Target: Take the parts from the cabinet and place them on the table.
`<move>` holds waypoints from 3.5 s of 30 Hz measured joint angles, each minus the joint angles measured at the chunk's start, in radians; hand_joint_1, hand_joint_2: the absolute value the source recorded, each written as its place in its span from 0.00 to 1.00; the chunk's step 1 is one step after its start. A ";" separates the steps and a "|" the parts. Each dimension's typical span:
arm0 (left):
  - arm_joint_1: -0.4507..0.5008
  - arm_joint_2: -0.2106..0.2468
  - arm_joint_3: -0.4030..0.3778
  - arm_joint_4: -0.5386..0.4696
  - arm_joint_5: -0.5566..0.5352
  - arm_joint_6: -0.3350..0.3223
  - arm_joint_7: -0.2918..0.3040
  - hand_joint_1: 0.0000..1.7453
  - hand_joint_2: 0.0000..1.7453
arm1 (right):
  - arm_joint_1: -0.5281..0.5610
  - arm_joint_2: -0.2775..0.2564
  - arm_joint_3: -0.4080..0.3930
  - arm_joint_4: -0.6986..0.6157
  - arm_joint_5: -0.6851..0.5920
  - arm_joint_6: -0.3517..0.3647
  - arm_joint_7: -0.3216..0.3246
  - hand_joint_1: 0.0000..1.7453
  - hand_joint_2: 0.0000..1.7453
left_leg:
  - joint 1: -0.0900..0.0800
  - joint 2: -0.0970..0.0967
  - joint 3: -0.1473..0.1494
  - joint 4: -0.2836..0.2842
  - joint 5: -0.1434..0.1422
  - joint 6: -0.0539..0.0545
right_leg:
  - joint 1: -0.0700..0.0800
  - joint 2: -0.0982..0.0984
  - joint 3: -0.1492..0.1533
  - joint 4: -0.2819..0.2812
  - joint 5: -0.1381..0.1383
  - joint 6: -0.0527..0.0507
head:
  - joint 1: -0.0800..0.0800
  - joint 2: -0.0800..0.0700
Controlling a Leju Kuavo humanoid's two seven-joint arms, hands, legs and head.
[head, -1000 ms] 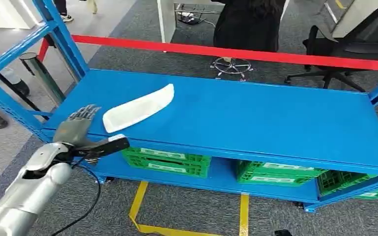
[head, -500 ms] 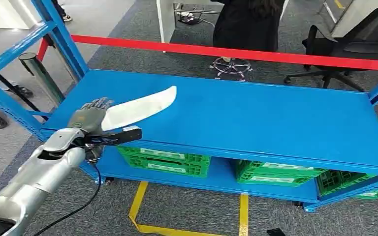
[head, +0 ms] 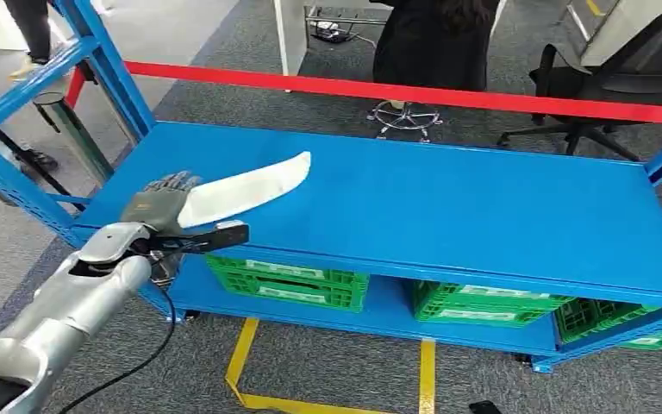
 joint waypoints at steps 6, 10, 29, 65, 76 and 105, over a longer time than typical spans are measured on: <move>-0.041 -0.011 -0.003 0.078 0.029 -0.006 -0.026 1.00 1.00 | -0.010 0.003 0.003 0.000 0.003 0.000 0.006 0.00 1.00 | 0.000 0.000 0.000 0.000 0.000 0.000 | 0.000 0.000 0.000 0.000 0.000 0.000 | 0.000 0.000; -0.045 -0.016 -0.007 0.127 0.050 -0.009 -0.035 1.00 1.00 | -0.013 0.006 0.005 0.000 0.006 -0.001 0.008 0.00 1.00 | 0.000 0.000 0.000 0.000 0.000 0.000 | 0.000 0.000 0.000 0.000 0.000 0.000 | 0.000 0.000; -0.091 -0.027 0.004 0.278 0.100 0.088 -0.118 1.00 1.00 | -0.016 0.019 0.036 0.002 0.005 -0.003 0.015 0.00 1.00 | 0.000 0.000 0.000 0.000 0.001 0.000 | 0.000 0.000 0.001 0.000 0.000 0.000 | 0.000 0.000; 0.832 -0.043 -0.094 -0.874 0.416 0.613 -0.658 1.00 1.00 | 0.048 0.018 -0.060 0.003 -0.200 -0.034 -0.032 0.00 1.00 | -0.014 0.014 -0.003 -0.009 0.013 0.040 | -0.009 -0.005 -0.027 0.078 -0.006 0.011 | 0.005 0.000; 0.902 -0.098 -0.089 -0.890 0.451 0.625 -0.754 1.00 1.00 | 0.050 0.015 -0.110 0.002 -0.227 0.040 -0.084 0.00 1.00 | 0.000 0.007 -0.089 0.279 -0.188 -0.024 | -0.006 0.003 -0.059 0.016 0.043 -0.037 | -0.001 0.000; 0.962 -0.155 -0.033 -0.887 0.465 0.628 -0.779 1.00 1.00 | 0.044 0.013 -0.125 0.000 -0.226 0.044 -0.102 0.00 1.00 | -0.005 0.016 -0.062 0.158 -0.156 -0.025 | 0.004 -0.019 -0.008 -0.031 0.026 -0.044 | 0.008 0.000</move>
